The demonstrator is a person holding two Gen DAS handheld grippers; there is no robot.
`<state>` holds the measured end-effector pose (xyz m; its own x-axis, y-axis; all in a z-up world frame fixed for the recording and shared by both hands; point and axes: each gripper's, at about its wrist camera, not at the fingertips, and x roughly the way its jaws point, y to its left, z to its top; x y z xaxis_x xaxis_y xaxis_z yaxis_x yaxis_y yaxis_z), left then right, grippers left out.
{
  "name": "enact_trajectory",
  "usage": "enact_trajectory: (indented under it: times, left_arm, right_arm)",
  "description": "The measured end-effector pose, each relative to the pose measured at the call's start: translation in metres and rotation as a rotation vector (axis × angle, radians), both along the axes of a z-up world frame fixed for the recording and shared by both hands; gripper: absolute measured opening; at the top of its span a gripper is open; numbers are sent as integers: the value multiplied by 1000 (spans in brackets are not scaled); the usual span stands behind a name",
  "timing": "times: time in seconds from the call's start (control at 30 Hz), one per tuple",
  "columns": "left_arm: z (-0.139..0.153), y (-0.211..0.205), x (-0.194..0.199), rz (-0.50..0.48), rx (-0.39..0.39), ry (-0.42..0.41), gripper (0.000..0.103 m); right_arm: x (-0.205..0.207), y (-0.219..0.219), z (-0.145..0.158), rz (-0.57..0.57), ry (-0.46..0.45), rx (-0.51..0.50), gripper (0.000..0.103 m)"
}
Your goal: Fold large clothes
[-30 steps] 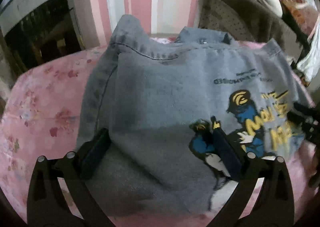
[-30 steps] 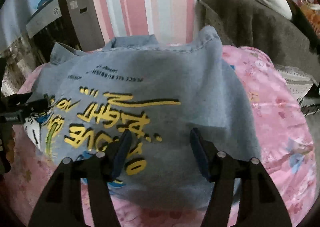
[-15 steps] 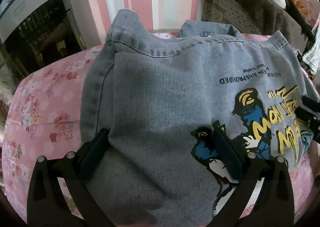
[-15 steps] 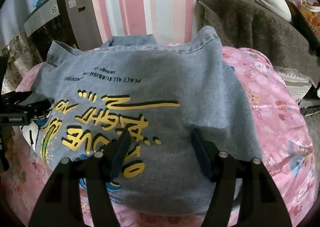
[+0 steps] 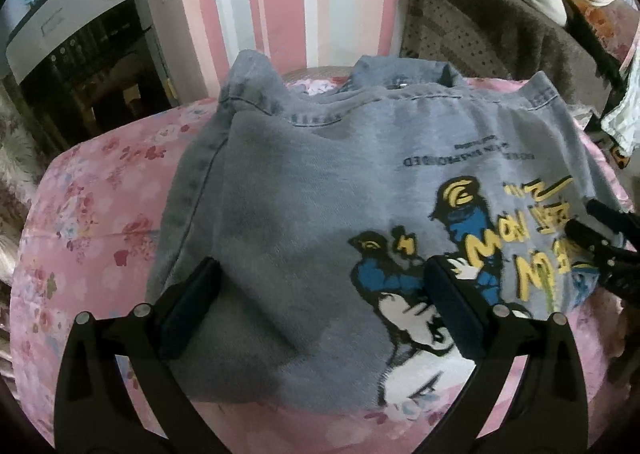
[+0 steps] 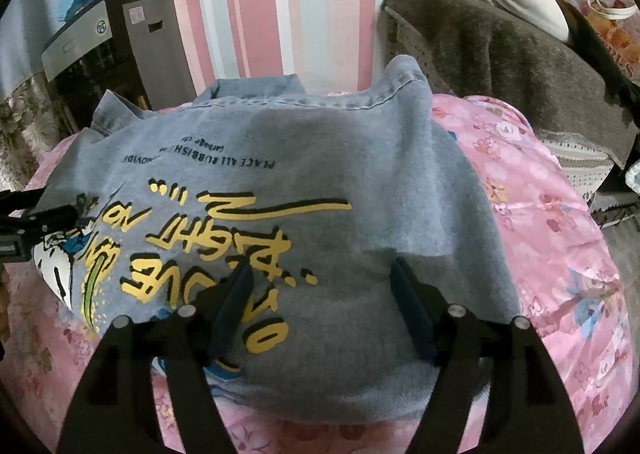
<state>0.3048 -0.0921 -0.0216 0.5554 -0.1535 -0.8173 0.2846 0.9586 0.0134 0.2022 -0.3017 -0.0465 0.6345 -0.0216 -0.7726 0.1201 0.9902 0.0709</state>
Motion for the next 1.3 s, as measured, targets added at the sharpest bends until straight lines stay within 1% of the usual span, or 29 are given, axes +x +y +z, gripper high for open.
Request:
enact_trajectory:
  times: [0.1,0.17,0.23,0.33,0.4,0.43,0.47,0.5,0.53,0.57,0.63,0.67,0.7,0.73,0.8,0.87,0.9,1.0,1.13,1.3]
  left_arm:
    - [4,-5,-7,-13,-5,-5,100]
    - [9,-12,-15,-28,-13,-19,100]
    - [12,-19,-23,-35,-25,-35,100]
    - [15,-34,-32,-19,-27,-60,100]
    - [18,-45,-36,-23,-19,-103,100]
    - [20,-49,-38,-25,-23,-128,98]
    - [22,-51,-39,-33,-41,-135,96]
    - [24,-55,-39,-48,-77,-132,89]
    - [24,-58,-39,-54,-96,-127,79]
    - [24,-63,-38,-60,-104,-119,74]
    - [19,-74,-35,-76,-117,-96,36]
    - [16,-79,-33,-82,-121,-76,28]
    - [8,-86,-28,-93,-129,-39,19]
    - [4,-89,-27,-89,-124,-30,18]
    - [-7,-96,-23,-78,-93,-42,15]
    - [-16,-98,-18,-67,-95,-17,15]
    - [-18,-98,-17,-64,-96,-21,15]
    - [-19,-101,-17,-60,-83,-19,14]
    - [-19,-100,-15,-61,-99,-15,14]
    - [-20,-99,-17,-63,-90,-28,14]
  right_arm:
    - [-11,-2,9,-10,-17,11,75]
    - [-24,-10,17,-42,-46,74,76]
    - [-45,-24,21,-109,-78,150,76]
    - [-73,-42,23,-208,-108,223,76]
    - [-92,-52,23,-285,-125,275,76]
    - [-98,-55,22,-314,-126,298,77]
    - [-102,-57,21,-326,-127,330,78]
    - [-106,-58,20,-321,-126,367,78]
    - [-108,-58,18,-322,-127,387,78]
    - [-108,-58,16,-329,-130,408,78]
    - [-105,-58,11,-339,-117,427,78]
    - [-102,-58,9,-344,-112,439,78]
    - [-99,-58,6,-346,-106,455,78]
    - [-95,-57,1,-345,-96,465,78]
    - [-88,-55,-4,-355,-87,453,78]
    - [-80,-52,-8,-358,-76,431,78]
    - [-76,-51,-10,-362,-80,429,78]
    - [-65,-46,-12,-368,-82,411,79]
    - [-49,-41,-11,-365,-105,391,79]
    - [-34,-41,-11,-369,-122,415,77]
